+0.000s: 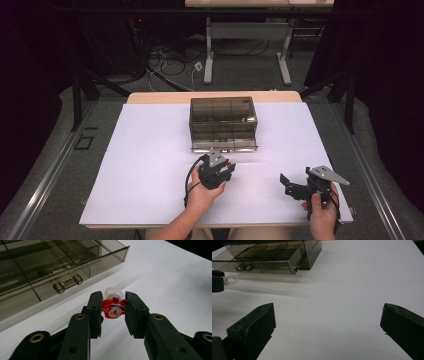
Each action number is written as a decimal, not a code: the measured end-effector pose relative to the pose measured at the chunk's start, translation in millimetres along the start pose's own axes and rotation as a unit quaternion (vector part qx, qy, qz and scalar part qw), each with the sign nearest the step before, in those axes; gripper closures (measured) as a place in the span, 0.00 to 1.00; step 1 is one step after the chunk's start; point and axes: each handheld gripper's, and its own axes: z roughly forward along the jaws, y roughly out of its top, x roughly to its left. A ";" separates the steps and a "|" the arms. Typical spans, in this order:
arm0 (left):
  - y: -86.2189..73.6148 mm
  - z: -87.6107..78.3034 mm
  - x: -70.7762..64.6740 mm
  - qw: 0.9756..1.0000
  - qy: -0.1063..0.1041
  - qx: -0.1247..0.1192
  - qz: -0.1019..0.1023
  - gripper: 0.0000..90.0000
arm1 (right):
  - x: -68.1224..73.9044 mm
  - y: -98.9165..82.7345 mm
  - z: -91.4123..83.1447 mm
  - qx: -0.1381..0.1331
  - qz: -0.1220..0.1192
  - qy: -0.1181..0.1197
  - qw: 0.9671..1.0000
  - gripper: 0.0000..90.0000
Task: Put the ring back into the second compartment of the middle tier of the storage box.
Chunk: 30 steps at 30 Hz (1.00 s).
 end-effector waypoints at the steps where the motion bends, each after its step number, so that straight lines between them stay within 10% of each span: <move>1: 0.8 0.2 -0.5 1.000 0.000 -0.004 -0.004 0.75 | -0.1 0.0 0.0 0.000 0.000 0.000 1.000 0.00; 30: 37.3 -7.4 19.9 1.000 0.012 -0.024 -0.016 0.75 | -2.8 1.3 -2.7 0.015 -0.004 0.003 1.000 0.00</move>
